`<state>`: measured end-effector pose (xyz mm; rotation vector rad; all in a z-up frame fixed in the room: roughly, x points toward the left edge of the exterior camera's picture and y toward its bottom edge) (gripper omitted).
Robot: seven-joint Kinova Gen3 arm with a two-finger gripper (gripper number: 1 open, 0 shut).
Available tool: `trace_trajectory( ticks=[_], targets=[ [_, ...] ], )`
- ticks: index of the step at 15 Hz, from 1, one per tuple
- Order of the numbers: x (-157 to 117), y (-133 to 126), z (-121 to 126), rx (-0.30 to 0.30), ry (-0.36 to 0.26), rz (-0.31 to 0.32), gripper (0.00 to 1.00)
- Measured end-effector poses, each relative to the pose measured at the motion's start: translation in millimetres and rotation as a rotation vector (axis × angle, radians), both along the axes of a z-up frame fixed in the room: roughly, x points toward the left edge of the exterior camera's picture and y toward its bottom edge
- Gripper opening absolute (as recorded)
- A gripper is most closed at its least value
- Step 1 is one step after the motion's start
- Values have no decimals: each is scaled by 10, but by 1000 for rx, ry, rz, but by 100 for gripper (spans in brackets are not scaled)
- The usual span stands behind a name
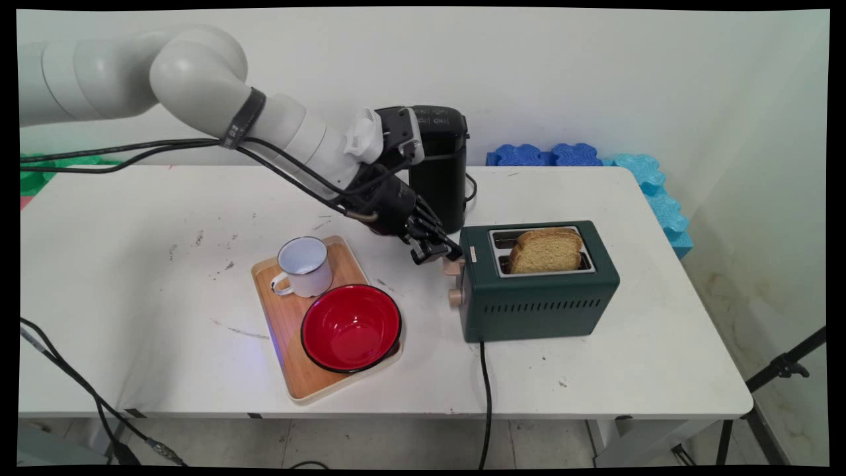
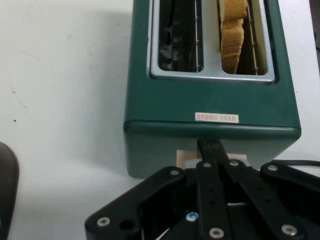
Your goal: Press the toaster switch
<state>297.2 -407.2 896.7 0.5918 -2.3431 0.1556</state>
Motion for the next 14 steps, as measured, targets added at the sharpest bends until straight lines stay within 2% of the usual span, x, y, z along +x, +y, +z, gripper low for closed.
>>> trace_trajectory(
  ticks=[14],
  targets=[
    [9, 21, -255, 5, -8, -19, 0]
  ],
)
